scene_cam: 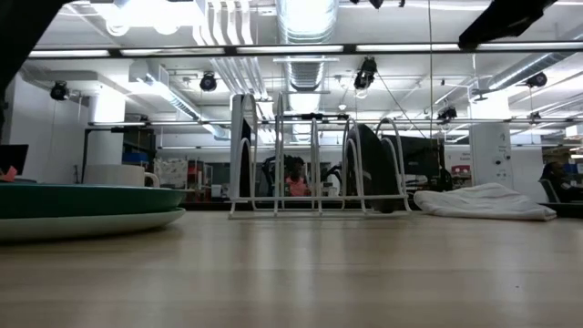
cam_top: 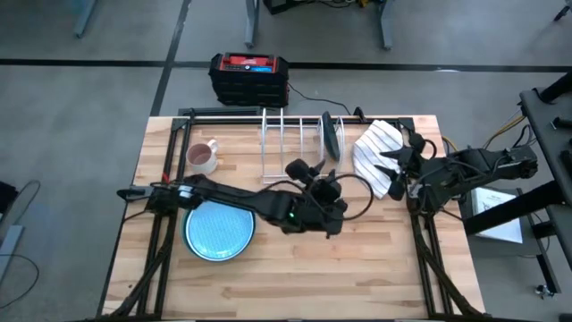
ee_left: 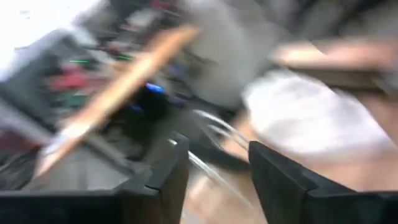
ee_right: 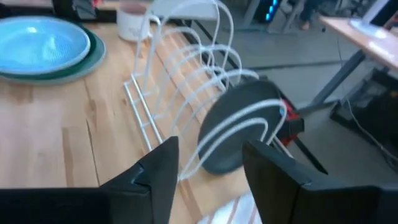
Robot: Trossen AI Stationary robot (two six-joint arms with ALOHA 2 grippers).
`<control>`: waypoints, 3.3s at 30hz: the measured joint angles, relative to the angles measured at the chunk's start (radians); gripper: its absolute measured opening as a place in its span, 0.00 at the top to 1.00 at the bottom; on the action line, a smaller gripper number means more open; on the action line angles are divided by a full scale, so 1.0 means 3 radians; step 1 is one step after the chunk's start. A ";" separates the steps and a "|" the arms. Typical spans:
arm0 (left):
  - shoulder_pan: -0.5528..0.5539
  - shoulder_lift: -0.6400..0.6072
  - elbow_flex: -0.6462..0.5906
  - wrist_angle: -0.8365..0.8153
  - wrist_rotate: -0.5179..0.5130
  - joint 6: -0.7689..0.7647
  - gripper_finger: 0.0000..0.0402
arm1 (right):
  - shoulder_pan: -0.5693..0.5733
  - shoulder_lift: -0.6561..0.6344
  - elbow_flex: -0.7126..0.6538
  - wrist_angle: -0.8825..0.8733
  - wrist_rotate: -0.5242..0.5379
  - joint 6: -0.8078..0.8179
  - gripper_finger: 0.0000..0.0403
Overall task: Sort dishes
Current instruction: Put the black plate in the dishwasher rack
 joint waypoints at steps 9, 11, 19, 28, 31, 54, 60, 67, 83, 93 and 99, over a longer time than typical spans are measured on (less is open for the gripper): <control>0.0303 -0.0072 0.0000 -0.1178 0.0926 0.0303 0.92 | -0.0047 0.0101 0.0001 0.0699 -0.0027 -0.0479 0.82; 0.0378 -0.0072 0.0000 -0.1284 0.0928 0.0365 0.98 | -0.0088 0.0201 0.0001 0.0858 -0.0031 -0.0541 0.88; 0.0698 -0.0123 0.0000 -0.1545 0.0928 0.0796 1.00 | -0.0458 0.0682 0.0001 0.1253 -0.0035 -0.0623 0.99; 0.0952 -0.0597 -0.0002 -0.1750 0.1108 0.0885 1.00 | -0.1498 0.0927 0.0001 0.1394 -0.1025 -0.0563 1.00; 0.1026 -0.0765 -0.0005 -0.1747 0.1178 0.0944 1.00 | -0.1831 0.1113 0.0001 0.1520 -0.1508 -0.0526 1.00; 0.1551 -0.1271 -0.0008 -0.1675 0.2217 0.1395 1.00 | -0.2405 0.2521 0.0779 0.1303 -0.1823 -0.0710 1.00; 0.1583 -0.1377 -0.0010 -0.1676 0.2213 0.1414 1.00 | -0.2405 0.2662 0.0958 0.1014 -0.1579 -0.0716 1.00; 0.1594 -0.1496 -0.0010 -0.1680 0.2212 0.1414 1.00 | -0.2397 0.2642 0.0984 0.0890 -0.1595 -0.0670 1.00; 0.1594 -0.1545 -0.0023 -0.1675 0.2211 0.1391 1.00 | -0.2389 0.2753 0.0964 0.0876 -0.1647 -0.0637 1.00; 0.1593 -0.1545 -0.0032 -0.1677 0.2209 0.1324 1.00 | -0.2373 0.2703 0.0964 0.0694 -0.1784 -0.0714 1.00; 0.1593 -0.1545 -0.0032 -0.1676 0.2209 0.1307 1.00 | -0.2359 0.2702 0.0964 0.0639 -0.1938 -0.0801 1.00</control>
